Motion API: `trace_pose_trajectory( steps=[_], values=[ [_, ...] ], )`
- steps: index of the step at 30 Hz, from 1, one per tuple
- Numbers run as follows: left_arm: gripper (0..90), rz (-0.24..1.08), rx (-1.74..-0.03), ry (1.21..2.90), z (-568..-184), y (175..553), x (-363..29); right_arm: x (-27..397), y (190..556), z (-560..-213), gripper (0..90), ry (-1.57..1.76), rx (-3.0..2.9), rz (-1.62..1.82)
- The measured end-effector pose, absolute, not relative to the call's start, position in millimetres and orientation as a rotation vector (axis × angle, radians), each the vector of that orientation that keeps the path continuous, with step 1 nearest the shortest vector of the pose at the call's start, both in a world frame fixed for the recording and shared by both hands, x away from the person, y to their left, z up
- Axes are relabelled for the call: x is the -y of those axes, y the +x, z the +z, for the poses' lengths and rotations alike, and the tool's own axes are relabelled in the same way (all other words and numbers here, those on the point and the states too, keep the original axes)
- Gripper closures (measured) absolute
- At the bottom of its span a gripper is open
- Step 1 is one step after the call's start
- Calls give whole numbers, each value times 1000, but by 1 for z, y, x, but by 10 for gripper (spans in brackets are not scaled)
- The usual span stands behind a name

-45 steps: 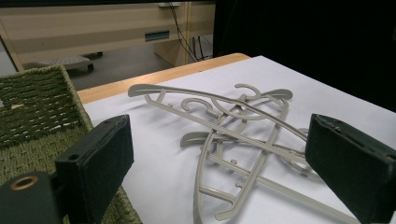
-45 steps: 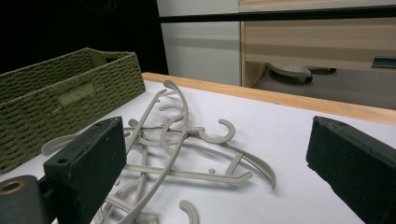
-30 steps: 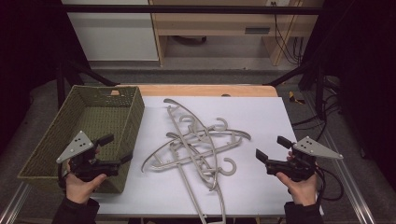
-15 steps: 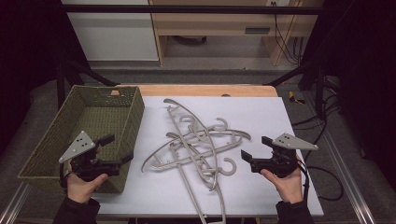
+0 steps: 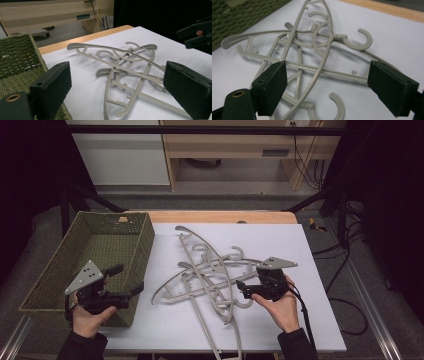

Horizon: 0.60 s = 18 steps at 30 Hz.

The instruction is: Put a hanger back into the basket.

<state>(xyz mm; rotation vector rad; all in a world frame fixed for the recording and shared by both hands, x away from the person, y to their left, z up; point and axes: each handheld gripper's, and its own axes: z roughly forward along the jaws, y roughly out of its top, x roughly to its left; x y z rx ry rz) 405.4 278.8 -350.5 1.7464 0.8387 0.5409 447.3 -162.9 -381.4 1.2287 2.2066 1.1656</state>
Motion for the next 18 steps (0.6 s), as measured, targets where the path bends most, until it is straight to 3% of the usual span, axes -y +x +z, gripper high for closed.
trace_pose_trajectory(
  steps=[18],
  values=[
    [77,554,-839,1736,-348,404,-282,119,480,-412,344,1300,-2348,950]
  ],
)
